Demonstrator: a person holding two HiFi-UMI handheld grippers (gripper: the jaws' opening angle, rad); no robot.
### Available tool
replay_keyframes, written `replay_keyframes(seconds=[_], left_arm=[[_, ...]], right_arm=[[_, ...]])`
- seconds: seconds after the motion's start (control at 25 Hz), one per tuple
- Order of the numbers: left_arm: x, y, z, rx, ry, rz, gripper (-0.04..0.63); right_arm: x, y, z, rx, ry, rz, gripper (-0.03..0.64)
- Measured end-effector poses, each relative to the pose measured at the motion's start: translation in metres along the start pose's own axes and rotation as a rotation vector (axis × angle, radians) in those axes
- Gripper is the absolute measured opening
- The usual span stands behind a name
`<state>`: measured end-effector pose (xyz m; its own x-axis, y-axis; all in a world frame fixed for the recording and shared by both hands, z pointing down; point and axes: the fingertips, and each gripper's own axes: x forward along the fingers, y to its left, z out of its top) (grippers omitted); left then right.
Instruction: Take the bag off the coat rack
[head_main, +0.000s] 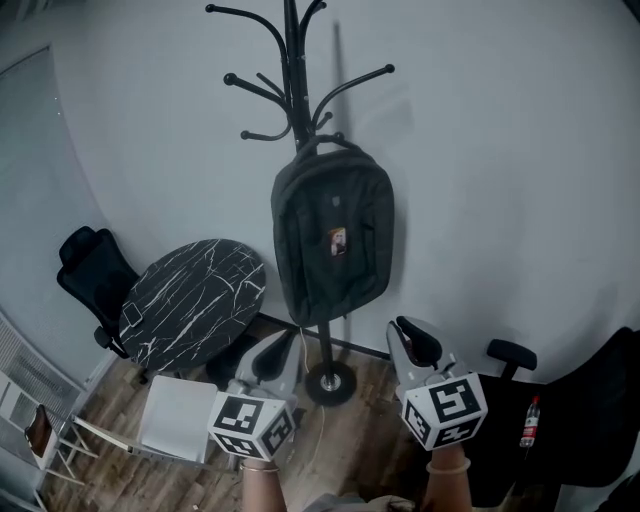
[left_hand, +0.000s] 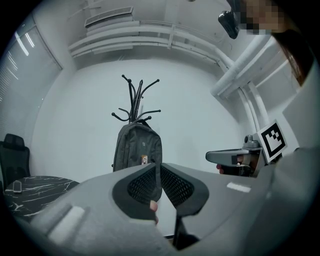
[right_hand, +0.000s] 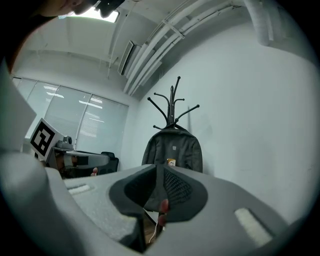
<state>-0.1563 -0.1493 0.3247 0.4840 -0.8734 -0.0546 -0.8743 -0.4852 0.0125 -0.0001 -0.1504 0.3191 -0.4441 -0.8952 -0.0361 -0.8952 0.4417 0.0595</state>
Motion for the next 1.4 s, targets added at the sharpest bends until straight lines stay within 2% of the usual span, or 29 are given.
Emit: replay_keyframes(seconds=[0.52, 1.0, 1.4], left_arm=[[0.040, 0.033, -0.010, -0.020, 0.017, -0.008, 0.048], [0.083, 0.072, -0.017, -0.030, 0.032, 0.078, 0.087], [0.119, 0.100, -0.034, -0.030, 0.083, 0.138, 0.112]], right_arm=[[0.039, -0.022, -0.013, -0.025, 0.044, -0.048, 0.098], [0.091, -0.060, -0.024, -0.022, 0.052, -0.037, 0.115], [0.134, -0.096, -0.039, -0.016, 0.079, -0.027, 0.124]])
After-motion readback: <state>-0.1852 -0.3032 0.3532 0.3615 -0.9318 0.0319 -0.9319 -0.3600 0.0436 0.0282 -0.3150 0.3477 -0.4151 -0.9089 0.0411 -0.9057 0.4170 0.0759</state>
